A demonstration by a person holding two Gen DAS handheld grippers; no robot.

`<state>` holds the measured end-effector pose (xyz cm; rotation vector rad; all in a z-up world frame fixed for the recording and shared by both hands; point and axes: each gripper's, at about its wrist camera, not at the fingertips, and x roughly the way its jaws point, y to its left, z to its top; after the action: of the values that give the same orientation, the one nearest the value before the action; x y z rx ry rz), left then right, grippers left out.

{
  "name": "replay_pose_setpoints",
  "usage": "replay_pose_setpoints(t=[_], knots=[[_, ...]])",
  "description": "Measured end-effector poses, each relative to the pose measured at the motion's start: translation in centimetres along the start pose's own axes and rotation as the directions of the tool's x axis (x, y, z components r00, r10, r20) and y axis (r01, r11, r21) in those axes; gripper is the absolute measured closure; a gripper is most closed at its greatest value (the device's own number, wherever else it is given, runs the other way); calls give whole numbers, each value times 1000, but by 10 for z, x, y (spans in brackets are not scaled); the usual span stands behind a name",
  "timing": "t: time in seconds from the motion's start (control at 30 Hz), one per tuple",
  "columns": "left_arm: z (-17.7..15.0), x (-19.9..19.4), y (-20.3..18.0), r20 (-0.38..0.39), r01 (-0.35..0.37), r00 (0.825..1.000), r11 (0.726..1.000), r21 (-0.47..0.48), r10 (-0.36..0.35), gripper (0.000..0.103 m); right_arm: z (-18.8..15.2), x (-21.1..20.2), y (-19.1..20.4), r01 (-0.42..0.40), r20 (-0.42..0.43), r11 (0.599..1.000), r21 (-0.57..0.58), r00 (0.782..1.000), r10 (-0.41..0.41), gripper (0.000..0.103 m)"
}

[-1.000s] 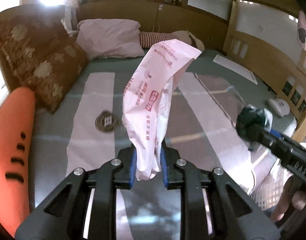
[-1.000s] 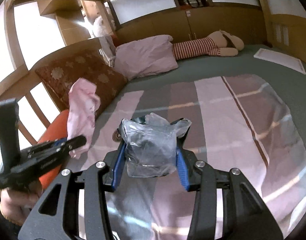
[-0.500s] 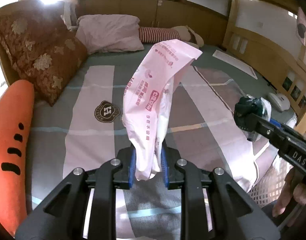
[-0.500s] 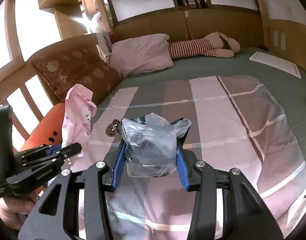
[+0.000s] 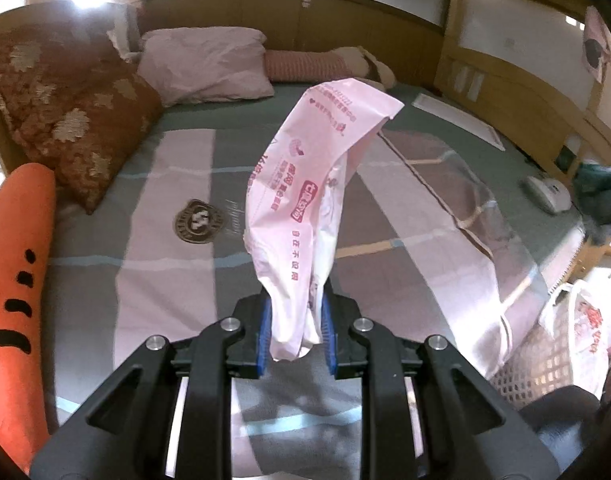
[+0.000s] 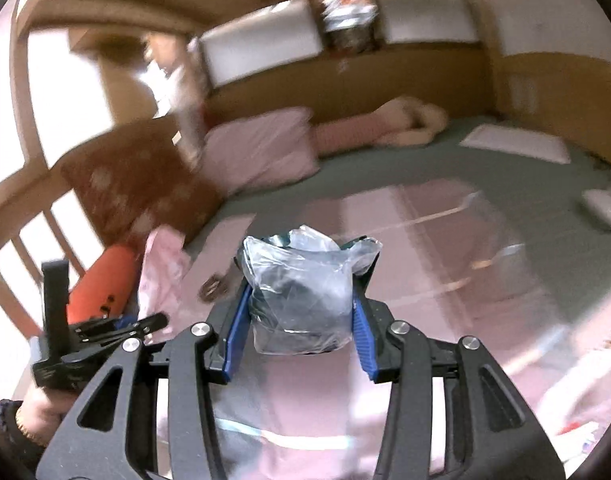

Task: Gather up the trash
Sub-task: 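Lift the pink tissue and grey bag and carry them over the white plastic bag, then open both tools to drop the items into the white plastic bag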

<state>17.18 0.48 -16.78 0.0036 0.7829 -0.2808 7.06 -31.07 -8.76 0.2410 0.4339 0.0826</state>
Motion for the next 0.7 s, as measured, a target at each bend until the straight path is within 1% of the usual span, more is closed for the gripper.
replay_pose_setpoints(t=[0.07, 0.13, 0.17, 0.2, 0.23, 0.27, 0.3, 0.33, 0.37, 0.4, 0.47, 0.53, 0.57, 0.6, 0.63, 0.67, 0.7], knots=[[-1, 1, -9, -22, 54, 998, 998, 22, -54, 82, -3, -32, -36, 103, 25, 994, 21, 994, -104, 57], [-1, 0, -21, -27, 97, 995, 994, 51, -95, 82, -14, -62, -81, 221, 17, 973, 68, 975, -222, 56], [0, -2, -30, -31, 122, 992, 990, 75, -120, 82, -19, -70, -95, 253, 9, 964, 85, 967, -255, 56], [1, -3, -37, -31, 140, 990, 986, 90, -138, 82, -29, -80, -115, 301, -9, 948, 108, 953, -302, 55], [1, -7, -51, -31, 168, 986, 979, 113, -166, 82, -39, -87, -134, 344, -31, 930, 130, 939, -343, 52], [2, -10, -63, -34, 194, 981, 972, 136, -191, 82, -46, -91, -145, 367, -46, 919, 145, 930, -364, 48], [2, -13, -80, -40, 224, 975, 960, 168, -221, 82, -57, -96, -160, 396, -66, 903, 168, 918, -390, 34], [2, -16, -99, -50, 254, 967, 946, 202, -249, 82, -66, -101, -173, 429, -89, 884, 187, 903, -420, 24], [1, -18, -116, -62, 281, 960, 933, 225, -274, 82, -71, -108, -184, 460, -106, 862, 211, 888, -448, 23], [0, -20, -136, -82, 322, 947, 915, 244, -312, 82, -72, -117, -190, 472, -102, 848, 242, 881, -461, 23], [-3, -24, -176, -136, 410, 912, 870, 274, -387, 82, -68, -145, -201, 456, -28, 825, 335, 880, -475, 23], [-9, -30, -226, -201, 491, 871, 807, 327, -448, 82, -57, -184, -205, 439, 81, 796, 416, 854, -513, 17], [-13, -35, -254, -226, 524, 852, 769, 365, -472, 81, -51, -199, -204, 423, 127, 793, 439, 844, -521, 16], [-17, -41, -278, -249, 555, 832, 733, 395, -496, 82, -46, -209, -203, 412, 156, 793, 449, 838, -524, 15], [-21, -45, -295, -270, 581, 813, 702, 411, -515, 81, -41, -218, -200, 402, 182, 796, 453, 832, -524, 15], [-24, -48, -313, -298, 614, 789, 668, 421, -537, 75, -39, -226, -196, 392, 206, 801, 453, 828, -522, 14], [-30, -51, -338, -345, 663, 748, 615, 427, -567, 58, -35, -231, -189, 382, 225, 809, 448, 827, -515, 14]])
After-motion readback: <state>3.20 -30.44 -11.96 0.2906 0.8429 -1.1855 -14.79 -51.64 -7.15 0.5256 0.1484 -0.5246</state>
